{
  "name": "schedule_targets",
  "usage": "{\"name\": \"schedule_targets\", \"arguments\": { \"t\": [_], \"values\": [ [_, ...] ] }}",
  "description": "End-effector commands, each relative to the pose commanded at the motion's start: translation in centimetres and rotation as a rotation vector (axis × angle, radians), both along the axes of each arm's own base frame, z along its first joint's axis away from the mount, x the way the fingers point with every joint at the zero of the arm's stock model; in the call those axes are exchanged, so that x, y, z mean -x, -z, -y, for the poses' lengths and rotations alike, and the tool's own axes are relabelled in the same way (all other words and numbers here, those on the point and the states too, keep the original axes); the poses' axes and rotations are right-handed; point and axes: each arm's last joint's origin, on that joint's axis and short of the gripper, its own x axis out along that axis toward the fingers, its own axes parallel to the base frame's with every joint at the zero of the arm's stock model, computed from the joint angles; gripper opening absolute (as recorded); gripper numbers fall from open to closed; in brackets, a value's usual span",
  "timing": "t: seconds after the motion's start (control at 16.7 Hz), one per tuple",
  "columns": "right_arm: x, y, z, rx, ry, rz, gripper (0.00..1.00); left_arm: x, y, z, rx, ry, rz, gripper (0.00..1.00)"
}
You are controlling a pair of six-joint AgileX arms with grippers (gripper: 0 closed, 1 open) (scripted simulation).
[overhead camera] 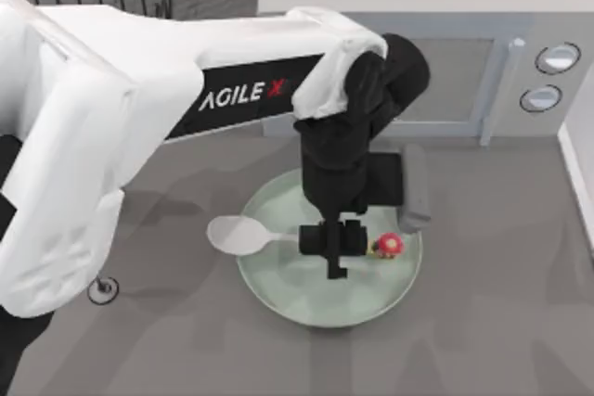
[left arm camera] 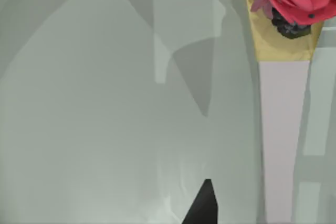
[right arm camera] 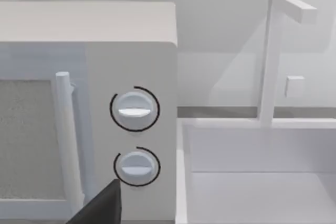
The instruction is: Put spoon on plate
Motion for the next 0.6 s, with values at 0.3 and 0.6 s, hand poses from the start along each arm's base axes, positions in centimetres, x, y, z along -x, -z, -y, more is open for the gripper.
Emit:
{"name": "schedule_targets", "arguments": {
  "t": [0.3,0.6],
  "values": [
    [0.00,0.00,0.00,0.000,0.000,0.000,1.00,0.00,0.00,0.00,0.000,0.000,0.000,1.00],
    [0.00,0.00,0.00,0.000,0.000,0.000,1.00,0.00,0.00,0.00,0.000,0.000,0.000,1.00]
  ]
}}
